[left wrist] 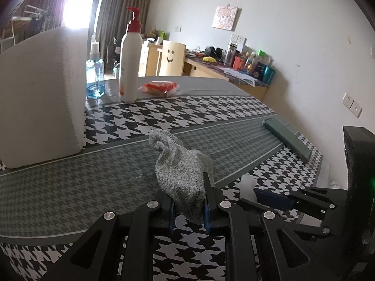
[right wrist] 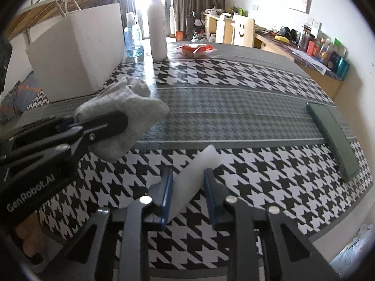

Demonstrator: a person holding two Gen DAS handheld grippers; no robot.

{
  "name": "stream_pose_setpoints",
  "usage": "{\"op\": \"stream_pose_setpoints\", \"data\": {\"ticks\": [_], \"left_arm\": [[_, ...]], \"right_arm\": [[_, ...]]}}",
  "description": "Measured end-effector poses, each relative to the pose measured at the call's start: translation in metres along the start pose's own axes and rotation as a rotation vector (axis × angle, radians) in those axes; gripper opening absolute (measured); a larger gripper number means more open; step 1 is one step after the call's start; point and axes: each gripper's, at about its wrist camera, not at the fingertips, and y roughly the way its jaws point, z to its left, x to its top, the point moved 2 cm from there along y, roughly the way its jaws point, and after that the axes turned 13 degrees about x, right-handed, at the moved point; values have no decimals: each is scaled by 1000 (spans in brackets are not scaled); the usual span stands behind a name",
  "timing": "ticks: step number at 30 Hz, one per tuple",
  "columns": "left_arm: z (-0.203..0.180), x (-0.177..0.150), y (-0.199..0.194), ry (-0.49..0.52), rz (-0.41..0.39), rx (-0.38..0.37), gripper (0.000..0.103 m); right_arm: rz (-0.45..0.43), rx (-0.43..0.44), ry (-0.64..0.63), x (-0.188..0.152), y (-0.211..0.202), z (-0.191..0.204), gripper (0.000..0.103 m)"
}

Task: Organize soft objects
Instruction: 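Close the right tool on the white foam strip and lift it while the left tool holds the sock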

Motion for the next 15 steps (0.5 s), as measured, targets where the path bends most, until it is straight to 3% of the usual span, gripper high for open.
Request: {"op": "stream_pose_setpoints", "data": {"ticks": [3, 6, 15], "left_arm": [[0, -1, -1, -3, -3, -1, 19], [1, -1, -3, -4, -10, -4, 19], [-2, -2, -7, 9, -22, -7, 19]], "right_arm": [[-22, 31, -6, 1, -7, -1, 14], [-39, 42, -16, 3, -15, -1, 7], [-38, 52, 39, 3, -22, -8, 9]]}}
